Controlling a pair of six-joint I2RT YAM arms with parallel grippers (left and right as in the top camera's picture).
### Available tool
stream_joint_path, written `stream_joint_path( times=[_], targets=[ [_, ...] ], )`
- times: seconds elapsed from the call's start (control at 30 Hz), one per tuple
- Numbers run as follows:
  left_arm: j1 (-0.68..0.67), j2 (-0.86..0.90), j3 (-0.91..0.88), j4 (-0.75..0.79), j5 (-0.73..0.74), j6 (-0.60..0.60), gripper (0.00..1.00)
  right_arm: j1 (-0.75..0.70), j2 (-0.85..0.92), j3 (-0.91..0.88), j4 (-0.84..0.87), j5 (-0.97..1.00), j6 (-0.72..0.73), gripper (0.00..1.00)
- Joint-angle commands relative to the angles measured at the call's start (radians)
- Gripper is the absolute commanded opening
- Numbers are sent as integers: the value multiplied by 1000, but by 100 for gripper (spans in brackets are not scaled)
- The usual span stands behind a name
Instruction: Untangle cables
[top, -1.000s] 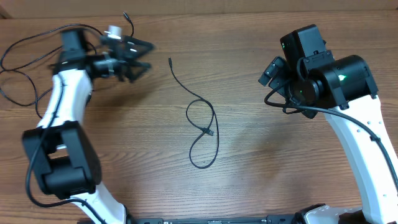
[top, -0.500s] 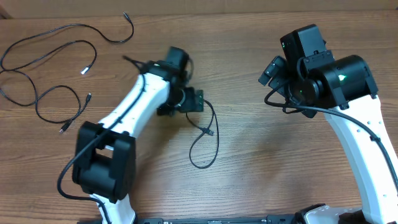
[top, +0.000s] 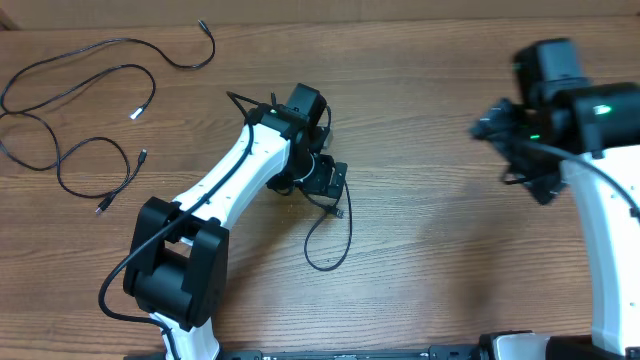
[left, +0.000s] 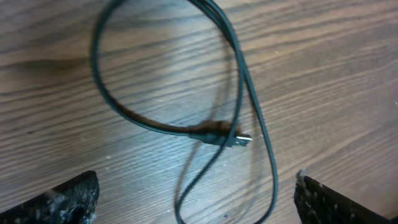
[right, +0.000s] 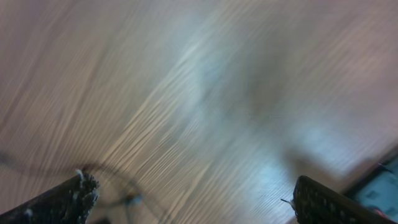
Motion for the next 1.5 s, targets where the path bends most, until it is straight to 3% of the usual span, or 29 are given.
stream_joint_path(
  times=[0.0, 0.13, 0.33, 0.43, 0.6, 0.73, 0.87, 1.03, 1.1, 1.47],
  targets=[
    [-29, -23, 6, 10, 19, 26, 100, -133, -1, -4, -33, 32, -1, 100],
    [-55, -22, 5, 54, 18, 21, 100, -213, -1, -4, -13, 32, -1, 100],
    [-91, 12, 3, 89, 8, -28, 100, -217, -1, -4, 9, 32, -1, 100],
    [-102, 43, 3, 76, -5, -38, 94, -217, -1, -4, 9, 32, -1, 100],
    [-93, 48, 3, -82, -140, -43, 99, -217, -1, -4, 9, 32, -1, 100],
    [-101, 44, 3, -216, -140, -58, 93, -217, -1, -4, 10, 32, -1, 100],
    [-113, -92, 3, -224, -121, -106, 100, -217, -1, -4, 9, 32, -1, 100],
    [-115, -353, 1, -247, -175, -90, 100, -217, -1, -4, 9, 32, -1, 100],
    [-115, -365, -18, -266, -174, -90, 100, -217, -1, -4, 9, 32, -1, 100],
    [-115, -353, -276, -12, -144, -113, 100, -217, -1, -4, 9, 32, -1, 100]
  ],
)
